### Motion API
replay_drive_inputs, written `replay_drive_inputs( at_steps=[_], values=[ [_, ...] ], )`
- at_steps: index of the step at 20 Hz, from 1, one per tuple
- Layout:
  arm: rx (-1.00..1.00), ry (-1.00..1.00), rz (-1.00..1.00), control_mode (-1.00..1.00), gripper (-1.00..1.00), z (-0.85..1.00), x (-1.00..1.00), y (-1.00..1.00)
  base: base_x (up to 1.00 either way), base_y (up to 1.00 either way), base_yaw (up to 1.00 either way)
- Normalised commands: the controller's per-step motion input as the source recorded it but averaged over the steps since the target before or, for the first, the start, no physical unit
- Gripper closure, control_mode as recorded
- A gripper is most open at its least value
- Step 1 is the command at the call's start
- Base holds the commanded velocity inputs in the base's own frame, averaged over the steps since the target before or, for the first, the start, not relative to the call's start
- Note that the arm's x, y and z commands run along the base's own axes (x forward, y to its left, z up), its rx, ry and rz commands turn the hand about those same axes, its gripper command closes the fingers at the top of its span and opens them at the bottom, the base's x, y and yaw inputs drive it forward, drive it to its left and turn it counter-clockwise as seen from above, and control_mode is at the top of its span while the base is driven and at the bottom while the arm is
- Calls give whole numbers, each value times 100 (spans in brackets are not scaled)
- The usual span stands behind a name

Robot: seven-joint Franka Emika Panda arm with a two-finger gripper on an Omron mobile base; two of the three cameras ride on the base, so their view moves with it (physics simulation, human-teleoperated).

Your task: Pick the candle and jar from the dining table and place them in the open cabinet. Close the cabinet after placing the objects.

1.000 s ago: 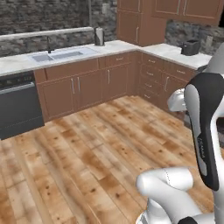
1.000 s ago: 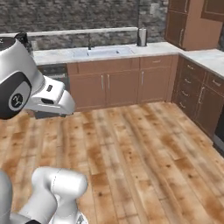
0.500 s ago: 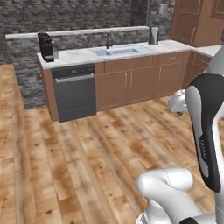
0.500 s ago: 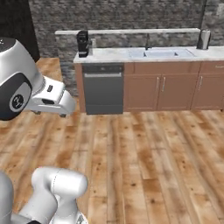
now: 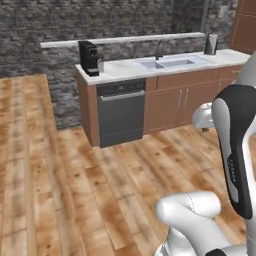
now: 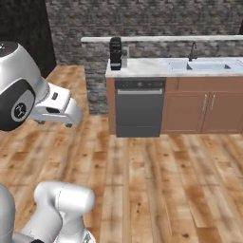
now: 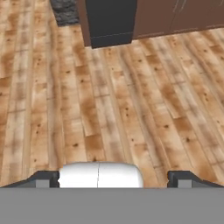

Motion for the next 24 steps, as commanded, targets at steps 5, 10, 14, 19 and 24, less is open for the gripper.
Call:
replay_drive_inputs(
  at_steps=[5, 10, 14, 19, 24],
  values=[
    [0, 0, 0, 100, -100, 0, 0, 0, 86, 100, 3],
    [0, 0, 0, 100, -100, 0, 0, 0, 88, 100, 6],
    [0, 0, 0, 100, -100, 0, 0, 0, 78, 100, 19],
    [0, 0, 0, 100, -100, 0, 0, 0, 84, 100, 20],
    [0, 0, 0, 100, -100, 0, 0, 0, 99, 100, 16]
  ],
)
